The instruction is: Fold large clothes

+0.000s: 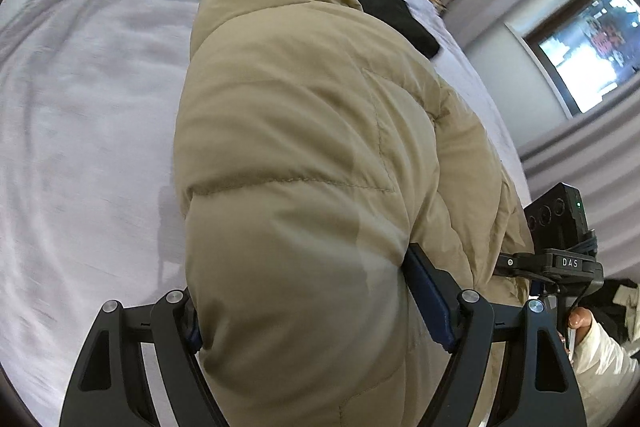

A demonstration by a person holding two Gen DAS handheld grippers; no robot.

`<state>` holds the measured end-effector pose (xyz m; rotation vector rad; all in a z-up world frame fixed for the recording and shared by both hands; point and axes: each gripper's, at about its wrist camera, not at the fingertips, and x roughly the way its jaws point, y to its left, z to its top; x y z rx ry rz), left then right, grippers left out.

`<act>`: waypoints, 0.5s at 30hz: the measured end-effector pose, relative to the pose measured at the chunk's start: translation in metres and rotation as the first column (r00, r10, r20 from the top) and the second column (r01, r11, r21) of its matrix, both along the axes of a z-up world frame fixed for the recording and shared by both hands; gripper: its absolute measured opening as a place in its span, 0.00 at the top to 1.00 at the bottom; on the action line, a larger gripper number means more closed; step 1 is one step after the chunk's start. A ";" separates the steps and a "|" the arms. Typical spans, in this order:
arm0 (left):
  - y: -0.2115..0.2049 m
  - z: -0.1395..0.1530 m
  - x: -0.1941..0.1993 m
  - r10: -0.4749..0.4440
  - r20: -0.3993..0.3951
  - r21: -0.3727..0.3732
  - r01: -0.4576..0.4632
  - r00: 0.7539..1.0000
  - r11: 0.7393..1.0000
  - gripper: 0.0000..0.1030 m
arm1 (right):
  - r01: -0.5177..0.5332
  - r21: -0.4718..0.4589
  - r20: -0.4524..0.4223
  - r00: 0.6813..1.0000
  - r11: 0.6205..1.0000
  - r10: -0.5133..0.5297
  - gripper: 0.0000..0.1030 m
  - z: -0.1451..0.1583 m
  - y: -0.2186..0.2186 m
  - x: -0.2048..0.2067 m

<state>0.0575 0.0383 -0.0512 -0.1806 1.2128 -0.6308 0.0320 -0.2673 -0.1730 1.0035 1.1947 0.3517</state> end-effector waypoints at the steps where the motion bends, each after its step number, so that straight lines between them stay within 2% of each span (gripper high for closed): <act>1: 0.018 -0.001 0.012 0.014 0.006 0.008 -0.014 1.000 1.000 0.21 | -0.006 0.002 0.003 1.000 1.000 0.006 0.54 -0.005 0.013 0.013; 5: 0.067 -0.015 0.052 0.075 0.012 0.028 -0.075 0.997 0.997 0.21 | -0.042 -0.001 0.015 0.999 0.999 0.042 0.54 -0.020 0.062 0.064; 8: 0.094 -0.039 0.076 0.109 0.017 0.051 -0.110 0.994 0.993 0.21 | -0.072 -0.016 0.015 0.997 0.997 0.073 0.54 -0.036 0.089 0.104; 11: 0.112 -0.070 0.102 0.131 0.001 0.081 -0.131 0.991 0.988 0.20 | -0.098 -0.039 -0.007 0.995 0.994 0.097 0.54 -0.058 0.099 0.131; 12: 0.117 -0.084 0.107 0.134 -0.011 0.075 -0.133 0.991 0.988 0.19 | -0.103 -0.051 -0.017 0.995 0.993 0.102 0.54 -0.065 0.099 0.136; 15: 0.120 -0.102 0.109 0.145 -0.024 0.048 -0.144 0.989 0.988 0.13 | -0.086 -0.078 -0.068 0.994 0.993 0.080 0.50 -0.089 0.092 0.144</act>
